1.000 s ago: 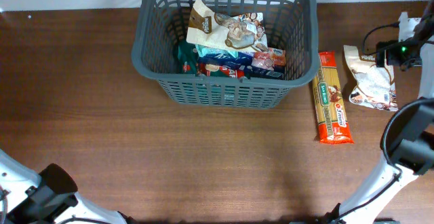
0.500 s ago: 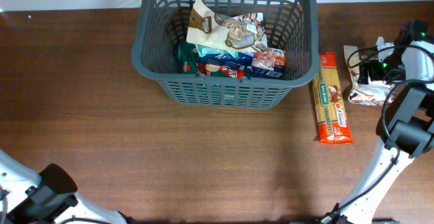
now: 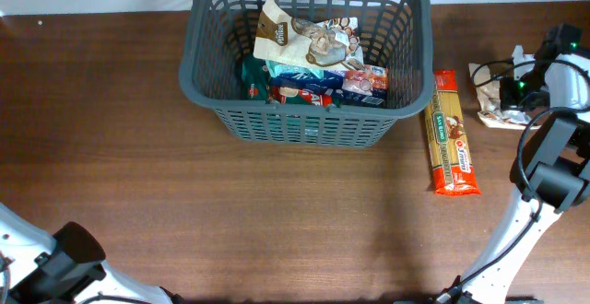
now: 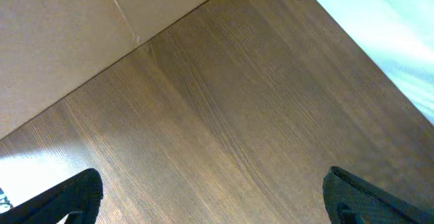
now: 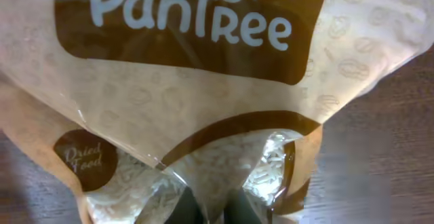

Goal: Pack container
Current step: 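Move the right gripper to the second PanTree bag and grasp it, then carry the PanTree bag over the basket and release it inside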

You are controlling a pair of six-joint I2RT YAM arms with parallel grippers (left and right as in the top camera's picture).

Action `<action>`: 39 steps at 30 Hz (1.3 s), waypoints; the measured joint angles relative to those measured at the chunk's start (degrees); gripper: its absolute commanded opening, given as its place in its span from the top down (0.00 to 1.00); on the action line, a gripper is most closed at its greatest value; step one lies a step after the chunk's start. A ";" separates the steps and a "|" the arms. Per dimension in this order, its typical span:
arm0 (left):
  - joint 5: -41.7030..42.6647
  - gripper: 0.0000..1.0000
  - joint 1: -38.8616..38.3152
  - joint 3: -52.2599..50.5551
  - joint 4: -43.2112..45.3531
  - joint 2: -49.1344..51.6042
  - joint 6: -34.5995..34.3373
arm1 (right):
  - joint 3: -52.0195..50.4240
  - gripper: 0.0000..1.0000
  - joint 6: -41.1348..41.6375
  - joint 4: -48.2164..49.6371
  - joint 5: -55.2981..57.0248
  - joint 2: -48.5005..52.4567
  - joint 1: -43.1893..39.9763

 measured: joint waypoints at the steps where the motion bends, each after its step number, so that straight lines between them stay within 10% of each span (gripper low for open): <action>1: 0.00 0.01 0.00 0.00 -0.02 0.00 0.00 | 1.75 0.96 0.85 -1.51 -0.35 0.70 0.00; 15: 0.17 0.01 0.00 0.00 -0.11 0.00 0.00 | 55.52 0.96 9.60 -13.94 -10.49 2.29 1.95; 27: 0.20 0.01 0.00 0.00 -0.11 0.00 0.00 | 59.54 0.95 1.33 -21.66 -35.82 -4.52 27.17; 30: 0.20 0.01 0.00 0.00 -0.11 0.00 0.00 | 57.35 0.01 -4.11 -27.02 -33.77 -4.57 35.50; 39: 0.42 0.01 0.00 0.00 0.00 0.00 0.00 | 46.29 0.01 -8.87 -31.19 -23.47 -4.04 39.19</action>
